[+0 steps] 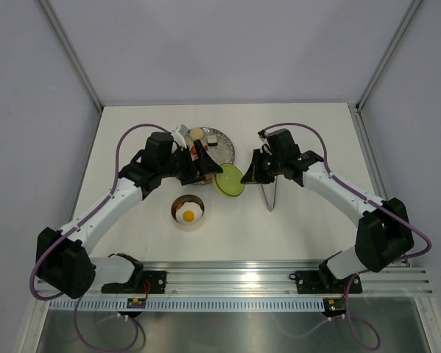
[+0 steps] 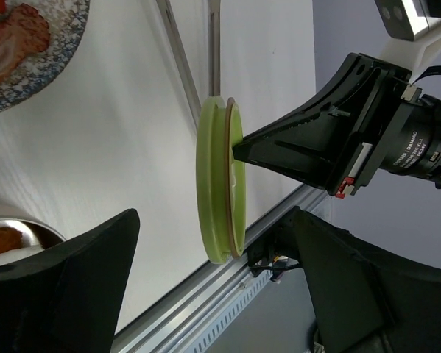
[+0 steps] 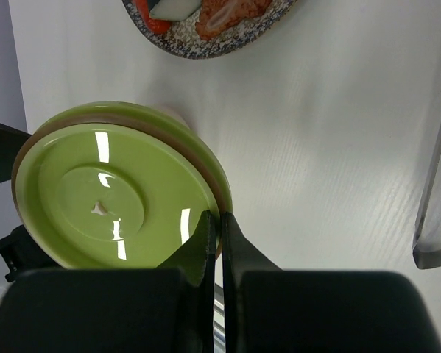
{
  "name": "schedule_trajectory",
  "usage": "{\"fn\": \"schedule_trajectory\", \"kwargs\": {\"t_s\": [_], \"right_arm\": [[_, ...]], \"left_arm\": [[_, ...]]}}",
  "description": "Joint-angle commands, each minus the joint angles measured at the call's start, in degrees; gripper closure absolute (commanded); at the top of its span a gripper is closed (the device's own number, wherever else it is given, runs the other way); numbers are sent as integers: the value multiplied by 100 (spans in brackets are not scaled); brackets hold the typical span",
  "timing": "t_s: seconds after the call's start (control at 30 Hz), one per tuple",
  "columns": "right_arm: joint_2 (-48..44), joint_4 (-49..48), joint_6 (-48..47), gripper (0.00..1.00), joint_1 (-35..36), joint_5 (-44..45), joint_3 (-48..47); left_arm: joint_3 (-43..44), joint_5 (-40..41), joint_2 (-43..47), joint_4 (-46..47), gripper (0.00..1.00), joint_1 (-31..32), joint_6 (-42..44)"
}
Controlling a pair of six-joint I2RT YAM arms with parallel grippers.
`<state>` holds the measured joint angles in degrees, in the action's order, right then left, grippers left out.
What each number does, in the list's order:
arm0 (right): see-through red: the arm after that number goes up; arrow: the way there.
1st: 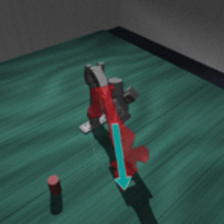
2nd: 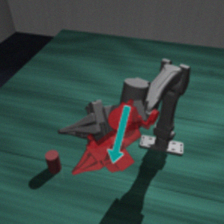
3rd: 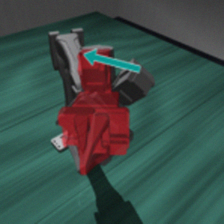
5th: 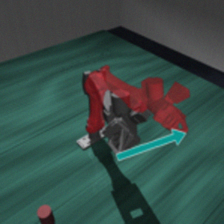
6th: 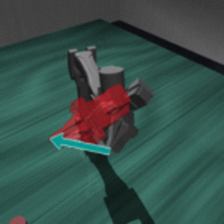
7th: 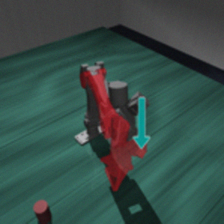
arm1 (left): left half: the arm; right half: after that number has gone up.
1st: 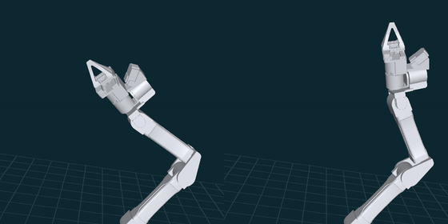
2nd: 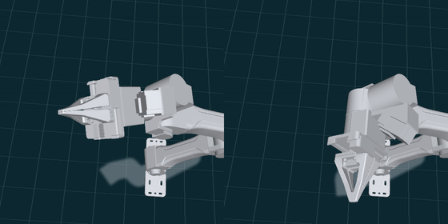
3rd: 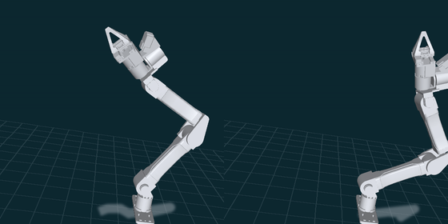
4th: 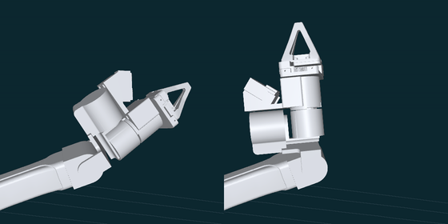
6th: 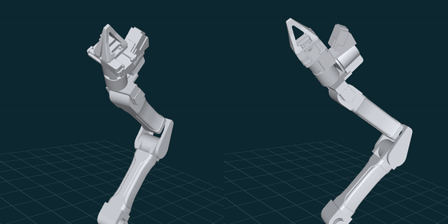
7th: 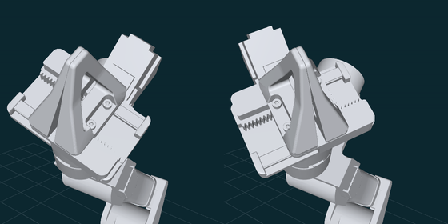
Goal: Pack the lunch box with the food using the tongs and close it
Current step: Close the box lid on the packing box.
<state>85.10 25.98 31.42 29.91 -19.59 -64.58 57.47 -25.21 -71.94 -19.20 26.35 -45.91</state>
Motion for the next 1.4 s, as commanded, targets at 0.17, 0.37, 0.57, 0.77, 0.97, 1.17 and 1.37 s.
{"fn": "schedule_trajectory", "kwargs": {"t_s": [0.17, 0.37, 0.57, 0.77, 0.97, 1.17, 1.37], "right_arm": [[24, -128, 75, 100, 94, -27, -319], [42, -102, 57, 100, 94, -18, -328], [77, -66, 40, 100, 94, -36, -310], [16, 230, -135, 11, 94, 357, -450], [-370, 777, -408, 1, 24, 1432, -337], [-521, 804, -426, 1, -187, 1547, -29], [-486, 751, -356, 1, -187, 1459, 129]], "left_arm": [[-140, -283, -355, 637, 23, 318, -296], [-113, -142, -365, 540, 41, 371, -243], [-43, 43, -233, 374, 97, 371, -120], [562, 700, -162, -828, 100, 371, 573], [1896, 2896, -4, -3219, 100, 380, 1707], [2522, 4777, 172, -4591, 100, 704, 2033], [2927, 5938, -241, -5699, 100, 1521, 1814]]}}
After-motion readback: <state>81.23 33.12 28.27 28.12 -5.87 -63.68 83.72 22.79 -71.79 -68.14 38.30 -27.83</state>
